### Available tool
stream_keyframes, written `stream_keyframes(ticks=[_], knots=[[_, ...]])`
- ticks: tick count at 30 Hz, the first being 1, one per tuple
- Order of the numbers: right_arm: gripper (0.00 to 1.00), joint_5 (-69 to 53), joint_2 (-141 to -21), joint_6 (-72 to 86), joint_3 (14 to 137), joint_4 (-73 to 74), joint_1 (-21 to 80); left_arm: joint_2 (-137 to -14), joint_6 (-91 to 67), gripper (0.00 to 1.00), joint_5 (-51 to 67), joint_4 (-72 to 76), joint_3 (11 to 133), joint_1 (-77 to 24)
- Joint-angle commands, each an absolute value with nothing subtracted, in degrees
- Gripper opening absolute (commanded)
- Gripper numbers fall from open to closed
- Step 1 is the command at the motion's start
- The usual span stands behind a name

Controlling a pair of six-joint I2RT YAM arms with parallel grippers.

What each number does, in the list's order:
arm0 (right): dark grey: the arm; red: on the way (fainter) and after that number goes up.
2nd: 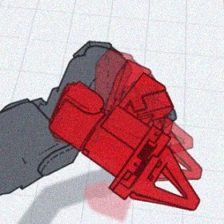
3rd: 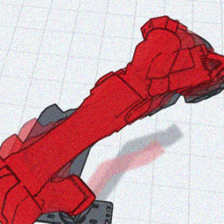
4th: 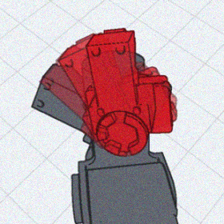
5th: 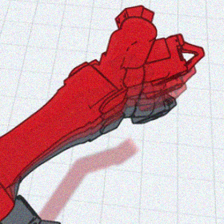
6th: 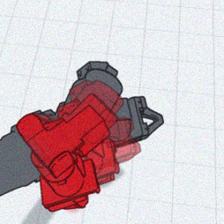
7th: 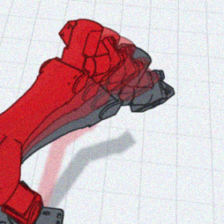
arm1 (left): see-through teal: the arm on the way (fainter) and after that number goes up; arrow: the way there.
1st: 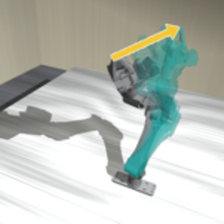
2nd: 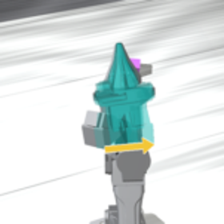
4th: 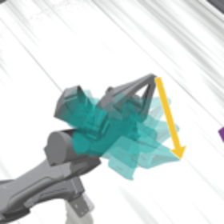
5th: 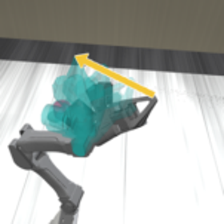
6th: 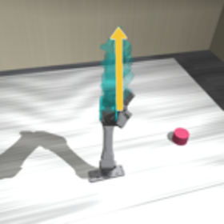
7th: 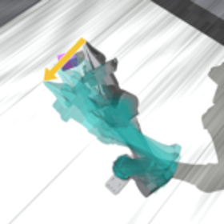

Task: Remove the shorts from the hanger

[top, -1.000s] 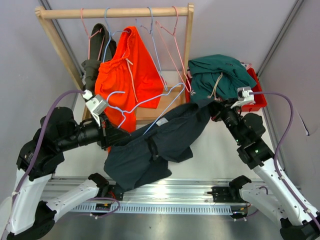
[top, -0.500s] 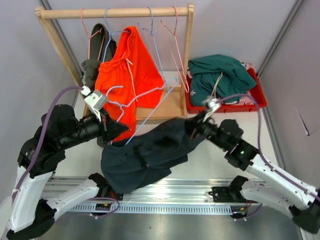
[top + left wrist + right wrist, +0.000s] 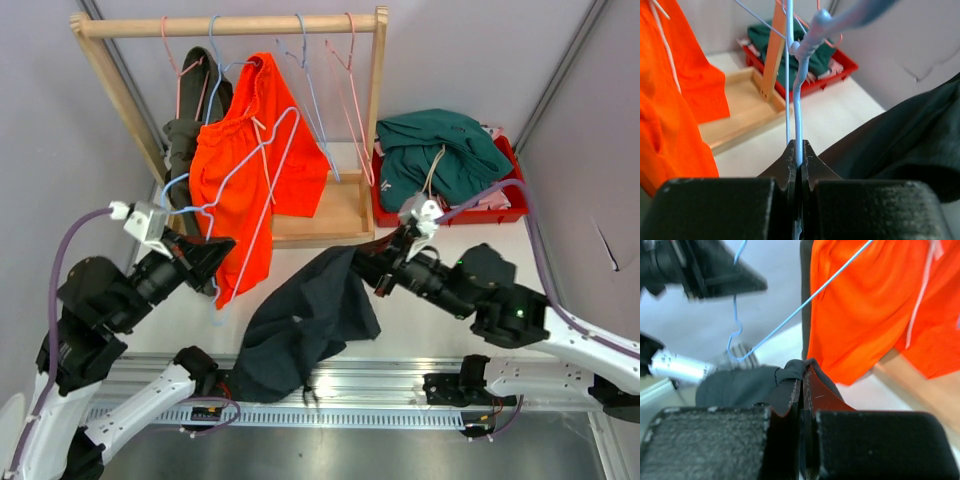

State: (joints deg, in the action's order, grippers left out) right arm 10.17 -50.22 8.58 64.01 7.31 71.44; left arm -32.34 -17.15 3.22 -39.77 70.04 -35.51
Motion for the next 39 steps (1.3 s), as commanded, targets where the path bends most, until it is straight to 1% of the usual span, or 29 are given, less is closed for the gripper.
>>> stream_keyframes(ticks=[1,4,5,6,7,9,10,11,12,13,14,15,16,17,20,21,22,24,25,26,27,28,29,30,31,33,35,37,39], knots=[[0.0,15.46,-49.3,4.49,68.9,8.7,71.54,-29.0,-19.51,0.0,0.27,-32.42,69.07,-35.68],[0.0,25.54,-50.88,0.99,73.11,10.46,71.28,-32.34,-18.2,0.0,-1.41,-40.15,71.19,-35.68],[0.0,31.23,-51.67,0.27,74.6,10.63,70.5,-32.43,-17.15,0.0,-1.32,-41.47,71.19,-35.77],[0.0,32.51,-52.81,-1.91,78.88,10.98,66.14,-32.17,-16.79,0.0,-1.49,-42.62,70.76,-35.77],[0.0,32.0,-56.48,-2.63,81.88,11.86,62.0,-30.78,-16.7,0.0,-2.02,-44.19,69.71,-35.68],[0.0,19.48,-61.23,-0.45,89.43,16.58,50.51,-29.1,-17.05,0.0,-3.77,-45.09,67.42,-35.68],[0.0,15.16,-63.87,0.52,96.87,17.31,39.05,-27.79,-17.22,0.0,-3.87,-45.26,66.8,-35.68],[0.0,11.81,-69.12,2.62,100.51,17.58,34.06,-27.43,-17.49,0.0,-3.35,-45.26,66.01,-35.68],[0.0,8.12,-71.95,2.81,104.2,17.75,29.75,-27.33,-17.66,0.0,-3.17,-45.35,65.66,-35.68],[0.0,7.91,-75.03,3.16,112.33,17.84,22.83,-27.6,-17.75,0.0,-2.99,-45.44,65.57,-35.77],[0.0,7.21,-81.5,3.51,117.02,17.84,19.72,-27.86,-17.84,0.0,-2.64,-45.61,65.57,-35.68],[0.0,6.69,-85.13,4.3,122.12,18.89,16.99,-28.12,-18.02,0.0,-2.64,-45.88,65.65,-35.77],[0.0,6.59,-88.91,4.48,132.35,19.42,12.79,-28.82,-18.1,0.0,-2.72,-46.14,66.0,-35.68],[0.0,6.24,-96.25,4.83,137.06,19.68,11.27,-29.0,-18.19,0.0,-2.72,-46.32,65.92,-35.77],[0.0,4.14,-105.7,5.19,148.49,17.06,8.1,-29.62,-18.19,0.0,-2.99,-46.41,66.09,-35.77],[0.0,2.91,-110.08,5.01,148.97,14.53,7.65,-29.79,-18.19,0.0,-3.42,-46.41,66.18,-35.77],[0.0,2.55,-111.61,4.84,148.45,13.63,7.47,-30.14,-18.11,0.0,-3.78,-46.49,66.27,-35.77],[0.0,2.46,-113.63,5.97,143.64,13.36,6.95,-31.11,-18.02,0.0,-5.0,-46.06,66.18,-35.68],[0.05,2.03,-113.29,8.15,140.48,13.45,6.94,-31.55,-17.84,0.0,-5.36,-45.53,66.18,-35.77],[0.24,0.8,-112.33,9.13,136.36,13.01,6.86,-32.07,-17.75,0.0,-5.88,-45.09,66.18,-35.68],[0.92,0.62,-110.85,10.01,125.53,10.31,6.94,-33.47,-17.75,0.0,-6.41,-44.65,66.27,-35.68],[0.99,0.7,-106.74,10.98,119.24,8.02,7.12,-34.27,-17.67,0.01,-7.81,-43.78,66.53,-35.77],[1.0,0.7,-104.44,12.73,112.74,5.21,7.38,-35.23,-17.58,0.0,-8.61,-43.25,66.88,-35.68],[0.99,0.62,-101.8,13.18,100.49,-1.43,7.82,-37.68,-17.49,0.0,-9.66,-42.89,67.75,-35.68],[1.0,0.96,-97.17,13.71,95.24,-4.1,8.08,-39.01,-17.4,0.0,-11.93,-42.8,68.29,-35.68],[0.99,0.88,-93.18,15.11,84.09,-8.26,8.35,-43.39,-17.23,0.0,-14.57,-42.89,71.61,-35.68],[1.0,2.02,-88.19,16.43,78.78,-8.44,8.44,-46.39,-16.35,0.0,-17.47,-42.1,75.29,-35.68],[0.99,2.37,-84.66,17.14,71.24,-8.61,8.7,-51.29,-14.95,0.0,-18.1,-40.53,76.81,-35.51],[0.99,2.29,-78.86,18.19,66.12,-9.67,9.14,-54.74,-14.15,0.0,-18.11,-38.42,81.1,-35.42]])
